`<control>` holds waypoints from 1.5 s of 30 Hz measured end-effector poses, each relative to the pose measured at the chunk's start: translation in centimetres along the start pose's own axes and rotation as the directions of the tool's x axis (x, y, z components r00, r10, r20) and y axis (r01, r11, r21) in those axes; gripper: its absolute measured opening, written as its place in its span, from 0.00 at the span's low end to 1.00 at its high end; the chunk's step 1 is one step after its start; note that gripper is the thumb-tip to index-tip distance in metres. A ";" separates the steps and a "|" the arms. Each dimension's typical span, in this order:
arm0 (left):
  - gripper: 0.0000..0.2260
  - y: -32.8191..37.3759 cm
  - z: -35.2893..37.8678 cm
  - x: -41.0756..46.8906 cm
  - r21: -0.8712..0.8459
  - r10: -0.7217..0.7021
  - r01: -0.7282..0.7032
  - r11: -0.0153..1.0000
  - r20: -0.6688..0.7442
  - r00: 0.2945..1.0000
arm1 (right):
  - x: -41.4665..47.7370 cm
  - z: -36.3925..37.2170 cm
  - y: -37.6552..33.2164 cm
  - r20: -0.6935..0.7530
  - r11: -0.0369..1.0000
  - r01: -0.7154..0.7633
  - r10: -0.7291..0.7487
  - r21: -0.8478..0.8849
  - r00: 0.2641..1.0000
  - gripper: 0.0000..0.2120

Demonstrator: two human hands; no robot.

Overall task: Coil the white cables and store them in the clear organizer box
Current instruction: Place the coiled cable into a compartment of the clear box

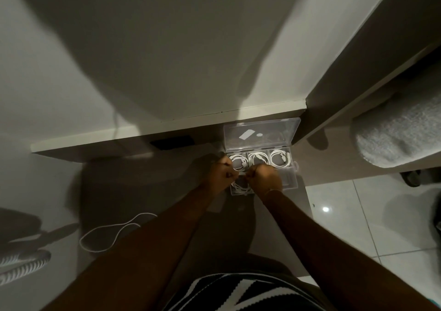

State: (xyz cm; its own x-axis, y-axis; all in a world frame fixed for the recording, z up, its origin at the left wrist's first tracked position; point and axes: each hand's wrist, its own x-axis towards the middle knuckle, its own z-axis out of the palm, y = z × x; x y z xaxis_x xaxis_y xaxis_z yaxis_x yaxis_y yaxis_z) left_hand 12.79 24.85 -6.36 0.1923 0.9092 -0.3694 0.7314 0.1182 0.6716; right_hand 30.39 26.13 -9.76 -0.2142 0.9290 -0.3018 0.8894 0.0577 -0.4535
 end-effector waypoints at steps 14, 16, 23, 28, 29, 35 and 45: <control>0.21 -1.5 2.3 -3.2 0.366 -0.012 -0.070 0.928 0.217 0.976 | -1.7 -0.1 0.0 0.149 0.957 -0.049 0.095 -0.285 0.984 0.17; 0.22 -2.4 2.8 -3.7 0.545 0.064 -0.176 0.820 0.218 0.974 | -1.8 0.2 -0.2 0.143 0.967 -0.103 0.139 -0.233 0.980 0.15; 0.23 -2.1 4.5 -3.1 0.602 -0.027 -0.057 0.797 0.129 0.991 | -1.3 -0.1 0.1 0.002 0.981 -0.159 0.160 -0.109 0.987 0.05; 0.22 -1.0 5.5 -1.9 0.525 -0.115 0.064 0.849 0.065 0.991 | -0.6 -0.5 0.3 -0.084 0.986 -0.166 0.163 -0.032 0.983 0.09; 0.22 -0.8 5.7 -1.7 0.501 -0.124 0.080 0.862 0.054 0.991 | -0.6 -0.5 0.3 -0.087 0.987 -0.162 0.161 -0.005 0.983 0.10; 0.21 -1.4 5.6 -1.8 0.461 -0.074 0.051 0.886 0.032 0.997 | -0.5 -0.4 0.5 -0.094 0.993 -0.114 0.114 0.006 0.989 0.08; 0.24 -1.1 4.8 -1.1 0.548 -0.096 0.038 0.836 0.078 0.992 | -0.9 -0.1 1.7 0.025 0.978 0.062 -0.058 -0.197 0.998 0.11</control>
State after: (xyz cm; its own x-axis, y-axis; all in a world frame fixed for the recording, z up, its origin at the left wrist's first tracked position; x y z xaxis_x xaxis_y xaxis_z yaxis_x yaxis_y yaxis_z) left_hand 14.94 21.83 -9.75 0.1718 0.8595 -0.4814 0.9769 -0.0855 0.1959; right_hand 32.11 25.41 -10.22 -0.2760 0.9144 -0.2960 0.9365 0.1866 -0.2970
